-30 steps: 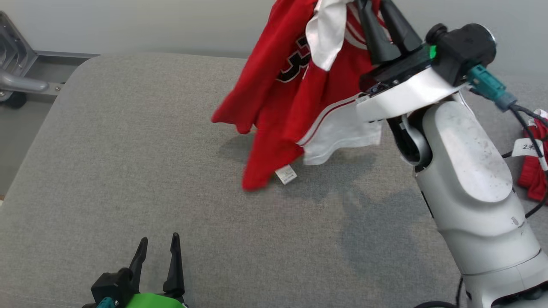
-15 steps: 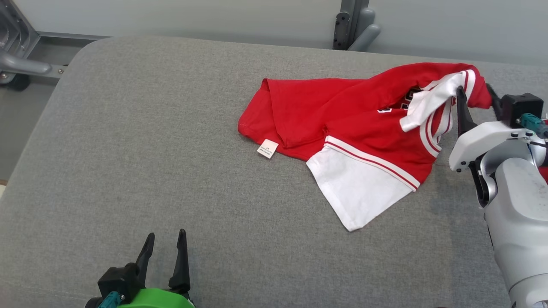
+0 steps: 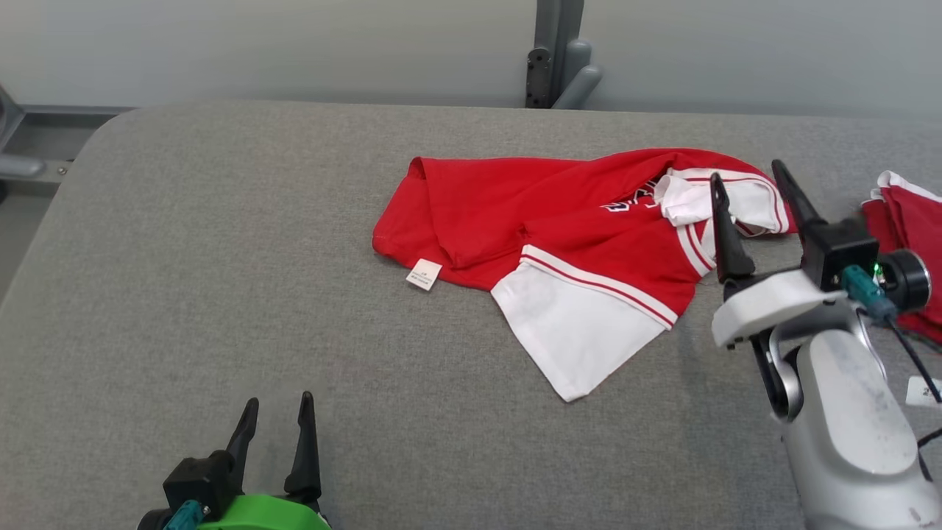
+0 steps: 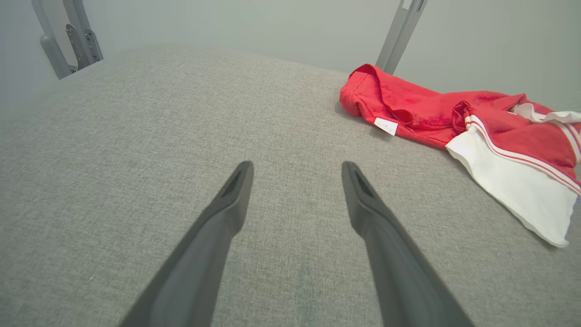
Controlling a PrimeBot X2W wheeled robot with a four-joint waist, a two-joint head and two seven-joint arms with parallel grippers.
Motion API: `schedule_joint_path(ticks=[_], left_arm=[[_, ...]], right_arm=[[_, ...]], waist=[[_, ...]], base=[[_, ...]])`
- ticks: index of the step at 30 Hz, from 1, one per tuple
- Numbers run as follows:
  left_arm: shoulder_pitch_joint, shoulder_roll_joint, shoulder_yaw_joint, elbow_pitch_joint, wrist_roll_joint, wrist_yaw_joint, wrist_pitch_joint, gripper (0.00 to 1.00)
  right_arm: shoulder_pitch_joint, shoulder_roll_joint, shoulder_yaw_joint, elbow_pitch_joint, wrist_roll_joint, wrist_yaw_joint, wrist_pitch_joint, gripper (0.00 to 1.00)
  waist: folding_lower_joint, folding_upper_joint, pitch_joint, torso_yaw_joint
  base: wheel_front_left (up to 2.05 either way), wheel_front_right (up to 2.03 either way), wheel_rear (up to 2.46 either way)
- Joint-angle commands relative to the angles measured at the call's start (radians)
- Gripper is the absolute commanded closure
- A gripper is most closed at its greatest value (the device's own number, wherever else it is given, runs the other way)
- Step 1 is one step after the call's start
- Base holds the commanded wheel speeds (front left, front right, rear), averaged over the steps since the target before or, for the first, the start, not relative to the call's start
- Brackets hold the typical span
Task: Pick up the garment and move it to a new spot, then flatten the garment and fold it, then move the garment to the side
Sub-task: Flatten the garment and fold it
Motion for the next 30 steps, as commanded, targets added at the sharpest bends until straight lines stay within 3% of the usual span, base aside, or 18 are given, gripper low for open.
schedule_joint_path(ticks=[1,9,19,30], left_arm=[[-0.001,0.003,0.001,-0.004,0.008,-0.005,0.0,0.0],[-0.027,0.003,-0.001,-0.005,0.012,-0.011,0.0,0.0],[-0.15,0.003,0.027,0.029,0.043,-0.019,0.0,0.0],[-0.458,0.031,0.099,0.287,0.097,-0.058,0.0,0.0]], right_arm=[[0.061,0.011,0.021,-0.045,0.012,-0.002,-0.002,0.0],[0.248,0.037,0.074,-0.141,0.046,-0.002,-0.002,0.0],[0.24,0.043,0.102,-0.168,0.064,-0.002,-0.002,0.0],[0.173,0.044,0.149,-0.181,0.087,-0.002,-0.002,0.0]], waist=[[0.0,0.0,-0.023,-0.032],[0.0,0.0,-0.005,-0.08],[0.0,0.0,0.082,-0.142],[0.0,0.0,0.212,-0.243]], base=[[0.0,0.0,0.0],[0.0,0.0,0.0],[0.0,0.0,0.0],[0.0,0.0,0.0]])
